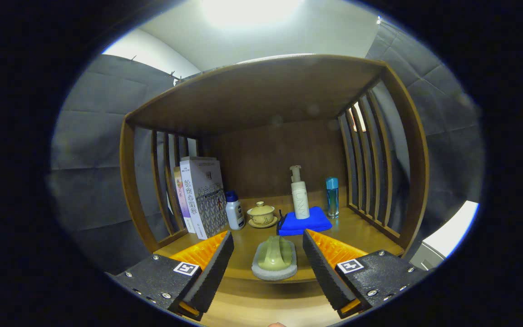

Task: Pull open the drawer, take out the items inside it, and place them on the countertop above the cabinet.

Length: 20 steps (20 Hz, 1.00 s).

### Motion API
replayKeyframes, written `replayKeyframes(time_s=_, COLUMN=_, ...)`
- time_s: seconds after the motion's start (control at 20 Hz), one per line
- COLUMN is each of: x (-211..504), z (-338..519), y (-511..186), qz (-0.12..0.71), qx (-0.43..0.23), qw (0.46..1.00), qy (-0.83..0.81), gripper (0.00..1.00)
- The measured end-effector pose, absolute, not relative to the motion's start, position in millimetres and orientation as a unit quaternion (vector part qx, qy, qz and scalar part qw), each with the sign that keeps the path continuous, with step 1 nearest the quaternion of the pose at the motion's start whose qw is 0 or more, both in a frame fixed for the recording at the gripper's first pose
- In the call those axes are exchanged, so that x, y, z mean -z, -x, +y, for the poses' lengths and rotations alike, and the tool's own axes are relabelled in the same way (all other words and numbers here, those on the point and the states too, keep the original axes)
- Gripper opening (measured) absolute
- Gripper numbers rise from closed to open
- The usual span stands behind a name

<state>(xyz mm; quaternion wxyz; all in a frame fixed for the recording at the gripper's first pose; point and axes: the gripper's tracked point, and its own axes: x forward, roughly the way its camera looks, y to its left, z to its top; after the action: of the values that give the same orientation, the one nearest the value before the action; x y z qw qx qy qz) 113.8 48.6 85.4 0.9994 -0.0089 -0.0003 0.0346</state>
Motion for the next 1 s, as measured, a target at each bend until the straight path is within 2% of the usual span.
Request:
replayKeyframes(time_s=0.35, x=-55, z=55, y=-53, qz=-0.004, qx=-0.042, qw=0.999, qy=0.021, gripper=0.95)
replayKeyframes(time_s=0.7, x=-39, z=48, y=-4, qz=-0.037, qx=-0.020, qw=0.999, qy=0.012, gripper=0.95)
replayKeyframes(time_s=1.0, x=-20, z=60, y=34, qz=-0.038, qx=-0.046, qw=0.997, qy=0.038, gripper=0.95)
